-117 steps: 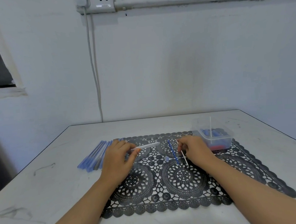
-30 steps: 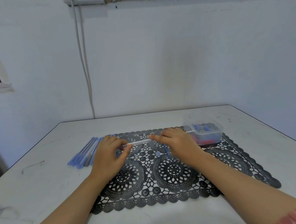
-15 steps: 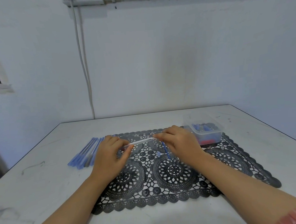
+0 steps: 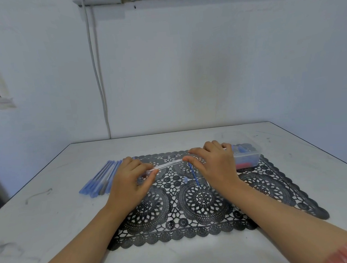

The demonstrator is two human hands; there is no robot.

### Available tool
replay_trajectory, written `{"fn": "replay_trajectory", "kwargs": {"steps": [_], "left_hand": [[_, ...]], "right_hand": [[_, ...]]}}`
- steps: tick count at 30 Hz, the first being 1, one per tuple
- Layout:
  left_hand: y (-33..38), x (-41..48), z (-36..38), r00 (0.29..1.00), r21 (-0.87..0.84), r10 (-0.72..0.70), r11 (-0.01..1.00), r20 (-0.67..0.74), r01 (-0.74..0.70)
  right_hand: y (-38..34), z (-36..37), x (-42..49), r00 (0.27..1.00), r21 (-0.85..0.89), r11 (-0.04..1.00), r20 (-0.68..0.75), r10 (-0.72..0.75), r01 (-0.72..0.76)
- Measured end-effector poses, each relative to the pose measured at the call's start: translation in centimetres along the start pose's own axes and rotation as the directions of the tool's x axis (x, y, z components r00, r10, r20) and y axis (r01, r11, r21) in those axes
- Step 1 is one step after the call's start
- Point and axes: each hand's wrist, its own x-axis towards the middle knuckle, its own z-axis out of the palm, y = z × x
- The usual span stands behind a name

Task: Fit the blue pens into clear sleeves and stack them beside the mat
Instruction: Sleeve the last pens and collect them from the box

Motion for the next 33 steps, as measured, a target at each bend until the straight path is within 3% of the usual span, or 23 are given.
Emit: {"fn": "replay_trajectory", "kwargs": {"steps": [11, 15, 28, 33], "left_hand": [[0.1, 0.0, 0.0, 1.000, -0.002, 0.024, 1.000, 0.005, -0.024], [0.2, 0.1, 0.0, 0.999, -0.013, 0.037, 0.999, 0.009, -0.037], [0.3, 0.0, 0.2, 0.997, -0.037, 0.057, 0.998, 0.045, -0.055], [0.2, -0.1, 0.3, 0.996, -0.041, 0.057, 0.998, 0.064, -0.055]], "right_hand": [[-0.2, 0.4, -0.1, 0.990, 0.290, 0.950, 0.042, -0.137, 0.119], [-0.1, 0.8, -0.3, 0.971, 0.396, 0.908, 0.127, -0.201, 0.136], [-1.3, -0.7, -0.3, 0.854, 0.480, 0.861, 0.366, -0.369, 0.167], [-1.7, -0.7, -0.3, 0.790, 0.511, 0.854, 0.480, -0.381, 0.101]]}}
